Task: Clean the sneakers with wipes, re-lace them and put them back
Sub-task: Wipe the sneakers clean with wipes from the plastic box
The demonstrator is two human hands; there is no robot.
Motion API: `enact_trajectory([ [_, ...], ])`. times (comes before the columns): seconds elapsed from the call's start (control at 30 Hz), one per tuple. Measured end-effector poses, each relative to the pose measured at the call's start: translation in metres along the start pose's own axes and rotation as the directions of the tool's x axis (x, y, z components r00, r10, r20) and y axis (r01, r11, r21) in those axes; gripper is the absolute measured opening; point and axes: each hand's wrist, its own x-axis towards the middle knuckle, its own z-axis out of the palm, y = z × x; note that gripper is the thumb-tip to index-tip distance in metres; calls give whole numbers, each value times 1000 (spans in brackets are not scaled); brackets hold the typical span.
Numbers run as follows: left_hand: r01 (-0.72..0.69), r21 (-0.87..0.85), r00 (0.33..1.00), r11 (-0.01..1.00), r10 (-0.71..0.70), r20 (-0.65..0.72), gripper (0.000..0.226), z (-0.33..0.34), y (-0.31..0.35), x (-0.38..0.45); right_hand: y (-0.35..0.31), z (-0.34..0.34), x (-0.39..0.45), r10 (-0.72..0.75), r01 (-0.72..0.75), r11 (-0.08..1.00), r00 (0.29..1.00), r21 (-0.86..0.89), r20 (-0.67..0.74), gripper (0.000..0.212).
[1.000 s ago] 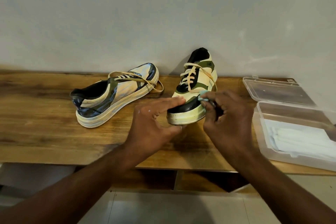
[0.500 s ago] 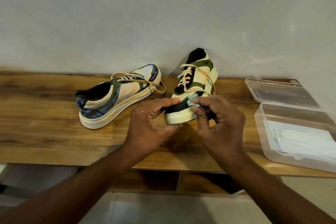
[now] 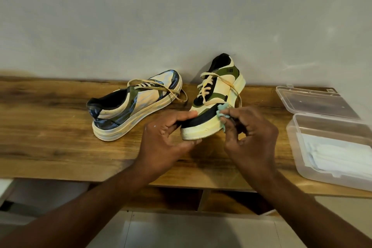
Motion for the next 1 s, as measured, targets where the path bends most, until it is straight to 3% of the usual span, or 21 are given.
enact_trajectory([
  [0.17,47,-20,999,999,-47,15,63,-3,-3,-2,-17,9,-14,-249,256,967,955,-22,161,24],
  [0.23,42,-28,999,999,-42,12,62,-3,-1,-1,-9,3,-5,-252,264,963,951,-48,177,25],
  [0.3,34,-38,999,999,-33,7,63,-4,2,1,8,-3,7,-77,83,995,992,-62,104,27],
  [0.37,17,-31,1000,999,-16,23,63,-3,5,1,24,-9,19,183,-181,982,982,-55,42,30],
  [0.43,7,-31,1000,999,-7,22,63,-1,5,0,26,-9,20,251,-250,968,968,-30,17,30],
  [0.53,18,-35,1000,999,-18,16,62,-3,3,1,0,1,5,15,-17,999,997,28,73,26],
  [0.6,38,-35,999,999,-37,39,62,-6,1,0,-16,7,-7,-155,151,988,978,40,142,23],
  [0.7,52,-31,997,998,-51,50,64,-9,4,1,-13,9,-4,-241,243,970,954,10,177,24],
  [0.77,43,-31,998,999,-41,52,61,-10,8,2,-1,5,5,-161,163,987,977,-4,137,26],
  [0.9,15,-34,998,999,-13,63,59,-11,11,4,23,-5,19,172,-171,985,985,-34,32,32],
  [1.0,18,-30,999,999,-16,51,59,-11,10,4,16,-2,13,111,-110,993,994,-34,23,30],
])
